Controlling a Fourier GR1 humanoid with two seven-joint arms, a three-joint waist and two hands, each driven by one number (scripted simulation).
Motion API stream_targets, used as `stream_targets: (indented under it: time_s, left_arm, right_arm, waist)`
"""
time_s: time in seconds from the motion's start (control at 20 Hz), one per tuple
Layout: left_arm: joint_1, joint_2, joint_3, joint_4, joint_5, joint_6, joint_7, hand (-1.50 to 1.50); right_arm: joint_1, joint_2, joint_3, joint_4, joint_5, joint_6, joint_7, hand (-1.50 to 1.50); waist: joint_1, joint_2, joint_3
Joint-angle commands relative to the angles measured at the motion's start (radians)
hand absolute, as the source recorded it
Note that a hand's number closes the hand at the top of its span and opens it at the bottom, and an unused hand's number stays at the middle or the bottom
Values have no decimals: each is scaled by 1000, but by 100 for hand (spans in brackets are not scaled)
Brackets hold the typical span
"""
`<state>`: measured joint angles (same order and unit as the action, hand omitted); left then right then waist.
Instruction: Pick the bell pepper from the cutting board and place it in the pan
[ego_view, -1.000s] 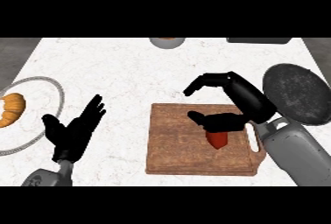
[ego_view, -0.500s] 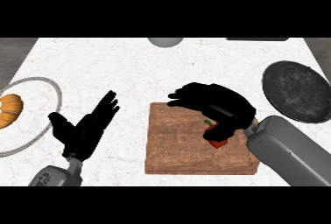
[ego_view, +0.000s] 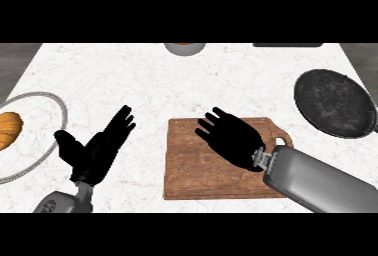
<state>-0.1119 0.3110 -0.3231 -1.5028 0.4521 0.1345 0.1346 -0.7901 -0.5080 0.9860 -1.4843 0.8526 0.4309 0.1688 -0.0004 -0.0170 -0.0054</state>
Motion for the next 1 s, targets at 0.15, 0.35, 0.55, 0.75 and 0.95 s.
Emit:
stream_targets:
  time_s: [0.15, 0.35, 0.55, 0.75, 0.95]
  left_arm:
    - [6, -4, 8, -24, -6, 12, 12, 0]
    - [31, -3, 1, -66, -21, 12, 30, 0]
    - [27, -43, -6, -37, -65, -3, -1, 0]
    - [41, -16, 55, -51, -31, -59, 15, 0]
    - [11, -41, 62, 5, -64, -58, 9, 0]
  right_arm:
    - [17, 153, 150, -44, 92, 411, 332, -150]
    - [140, 249, 166, -36, 142, 492, 484, -150]
    - [202, 342, 109, -26, 180, 532, 531, -150]
    - [255, 263, 145, -61, 273, 481, 513, -150]
    - [166, 216, 129, 60, 335, 390, 392, -150]
  waist:
    - [-9, 4, 3]
    - [-2, 11, 5]
    - [0, 15, 5]
    - [0, 16, 5]
    - [6, 18, 5]
